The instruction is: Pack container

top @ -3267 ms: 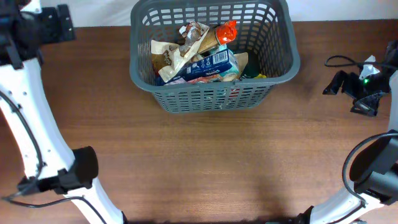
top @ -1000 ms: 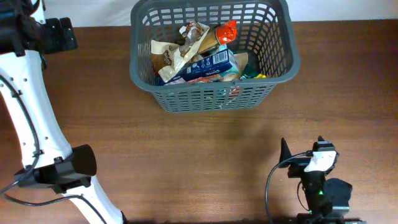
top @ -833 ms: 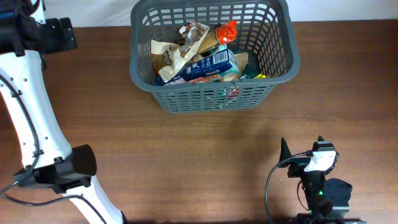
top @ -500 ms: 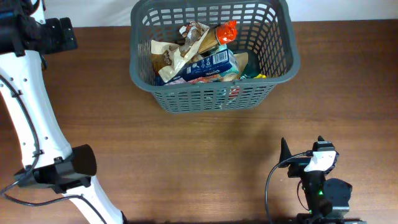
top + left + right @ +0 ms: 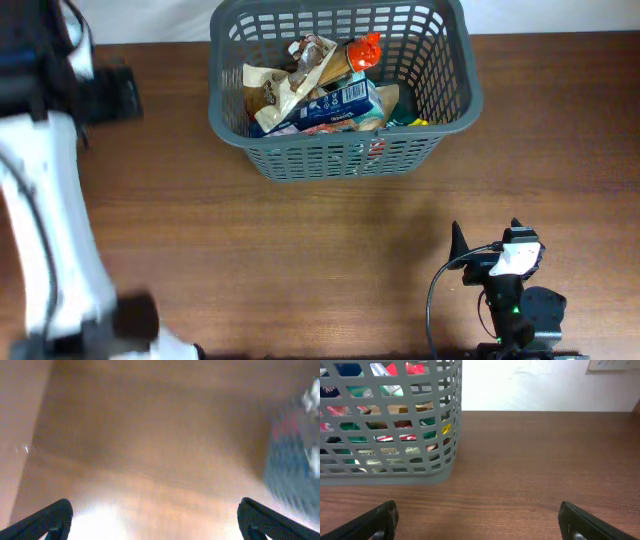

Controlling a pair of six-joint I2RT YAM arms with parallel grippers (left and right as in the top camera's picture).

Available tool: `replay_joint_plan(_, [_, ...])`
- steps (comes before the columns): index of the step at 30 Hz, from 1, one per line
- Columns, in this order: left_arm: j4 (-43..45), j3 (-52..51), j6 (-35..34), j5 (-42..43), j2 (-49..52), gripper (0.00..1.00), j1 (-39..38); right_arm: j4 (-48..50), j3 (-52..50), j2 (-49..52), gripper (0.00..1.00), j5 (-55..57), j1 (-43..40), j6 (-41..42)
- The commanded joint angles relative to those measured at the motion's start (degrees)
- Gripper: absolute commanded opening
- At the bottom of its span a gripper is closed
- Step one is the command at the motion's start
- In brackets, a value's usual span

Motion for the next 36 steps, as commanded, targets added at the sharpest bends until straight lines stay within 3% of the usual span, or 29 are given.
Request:
replay_joint_plan(1, [2.8,-14.6,-0.6,-2.4,-15.5,0.99,-1.6,0.1,-0.6,-0.7,0.99,0.9,0.6,-0.1])
replay_joint_plan(4, [13.8,-28.1,-0.6,1.4,-26.3,0.99,-2.8,0.1,-0.6,-0.7,0.99,0.9,0.6,-0.1])
replay_joint_plan(11, [54.4,-63.7,-0.6,8.8,-51.9,0.99,-6.4,0.1,-0.6,-0.7,0.99,0.9,0.6,-0.1])
replay_joint_plan(16, [69.0,-87.1,-0.6,9.8,-68.3,0.99,-6.4,0.1,-0.6,-0.7,0.99,0.9,0.6,-0.1])
replay_joint_plan(23, [75.5,-108.5,-0.5,8.5,-87.3,0.99,-6.4,0.1,-0.6,-0.7,0.99,0.9,0.6,-0.1])
replay_joint_plan(29, [74.9,-115.6,-0.5,8.7,-94.6,0.99,-6.3,0.1,-0.6,-0.7,0.99,0.9,0.6,-0.1])
replay_joint_plan(36, [72.7,-118.4,-0.5,8.7,-96.3,0.99,-6.4,0.1,-0.6,-0.7,0.99,0.9,0.6,-0.1])
